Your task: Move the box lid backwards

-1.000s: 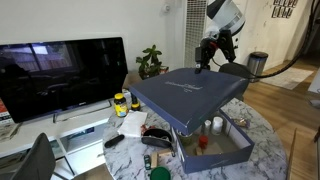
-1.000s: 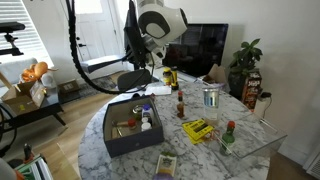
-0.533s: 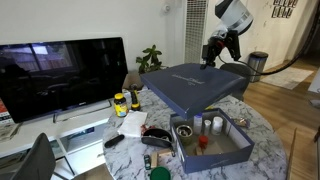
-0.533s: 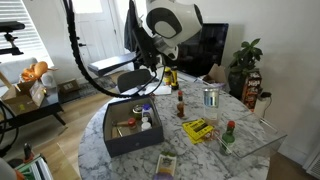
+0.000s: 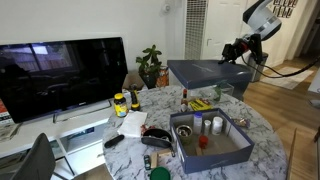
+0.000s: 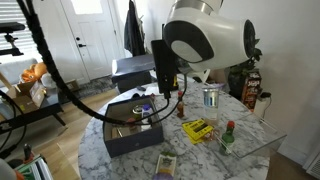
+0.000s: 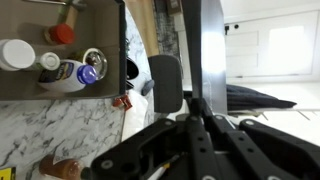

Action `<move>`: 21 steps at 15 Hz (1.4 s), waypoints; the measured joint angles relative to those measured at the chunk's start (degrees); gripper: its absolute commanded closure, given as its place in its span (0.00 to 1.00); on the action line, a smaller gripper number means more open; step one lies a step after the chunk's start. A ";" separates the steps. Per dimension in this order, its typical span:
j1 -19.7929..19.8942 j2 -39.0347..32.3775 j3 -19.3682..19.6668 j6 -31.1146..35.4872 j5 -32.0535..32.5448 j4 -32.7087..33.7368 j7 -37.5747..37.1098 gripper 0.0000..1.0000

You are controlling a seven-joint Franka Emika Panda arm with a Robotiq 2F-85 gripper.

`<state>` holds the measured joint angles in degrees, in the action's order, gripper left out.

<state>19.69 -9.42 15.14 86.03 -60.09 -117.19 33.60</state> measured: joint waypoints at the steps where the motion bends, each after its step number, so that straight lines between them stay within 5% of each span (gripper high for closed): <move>1: -0.10 0.62 -0.04 0.76 -3.20 -1.12 -0.65 0.99; 6: -7.63 4.95 -5.84 20.98 -22.79 -5.60 -0.97 0.99; 12: -14.35 3.35 -10.28 46.98 -39.90 -2.41 -0.82 0.99; 21: -13.55 2.15 -8.86 55.40 -48.34 -0.99 -0.70 0.99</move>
<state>6.14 -7.27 6.28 141.43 -108.43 -118.18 32.90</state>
